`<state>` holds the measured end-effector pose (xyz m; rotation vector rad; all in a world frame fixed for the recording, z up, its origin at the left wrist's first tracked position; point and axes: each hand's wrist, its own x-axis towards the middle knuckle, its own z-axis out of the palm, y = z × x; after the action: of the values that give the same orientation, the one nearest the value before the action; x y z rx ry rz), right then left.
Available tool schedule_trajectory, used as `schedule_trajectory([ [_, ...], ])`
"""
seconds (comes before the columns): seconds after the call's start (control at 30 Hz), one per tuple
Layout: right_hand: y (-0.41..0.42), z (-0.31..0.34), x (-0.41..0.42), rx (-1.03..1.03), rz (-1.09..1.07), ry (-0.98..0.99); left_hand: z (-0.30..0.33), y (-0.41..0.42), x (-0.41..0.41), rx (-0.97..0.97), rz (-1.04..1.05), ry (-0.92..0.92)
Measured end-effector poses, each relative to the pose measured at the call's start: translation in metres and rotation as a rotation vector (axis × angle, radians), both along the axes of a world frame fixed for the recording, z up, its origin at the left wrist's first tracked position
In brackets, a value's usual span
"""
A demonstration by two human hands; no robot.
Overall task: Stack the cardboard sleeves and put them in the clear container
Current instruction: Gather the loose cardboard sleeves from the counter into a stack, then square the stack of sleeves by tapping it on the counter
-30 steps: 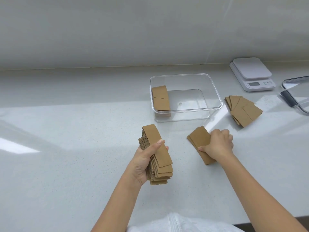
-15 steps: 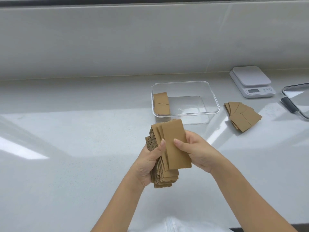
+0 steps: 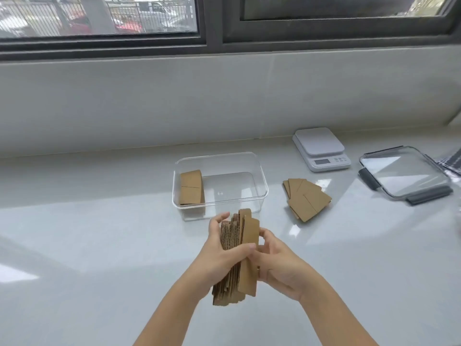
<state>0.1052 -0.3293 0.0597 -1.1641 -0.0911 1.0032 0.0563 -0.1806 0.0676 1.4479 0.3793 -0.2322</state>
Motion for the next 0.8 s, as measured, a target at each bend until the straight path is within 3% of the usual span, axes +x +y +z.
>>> schedule_trajectory([
  [0.13, -0.039, 0.002, 0.02, 0.04, -0.064, 0.009, 0.01, -0.037, 0.035, -0.028, -0.053, 0.09],
  [0.3, -0.078, 0.009, 0.046, -0.064, -0.166, -0.034, 0.012, -0.077, 0.076, -0.067, -0.068, 0.118],
  [0.47, -0.109, 0.007, 0.08, -0.06, -0.274, 0.072, 0.006, -0.118, 0.12, -0.226, -0.061, 0.159],
  [0.8, -0.112, -0.026, 0.141, -0.305, -0.534, -0.059, -0.021, -0.128, 0.191, 0.103, -0.089, 0.251],
])
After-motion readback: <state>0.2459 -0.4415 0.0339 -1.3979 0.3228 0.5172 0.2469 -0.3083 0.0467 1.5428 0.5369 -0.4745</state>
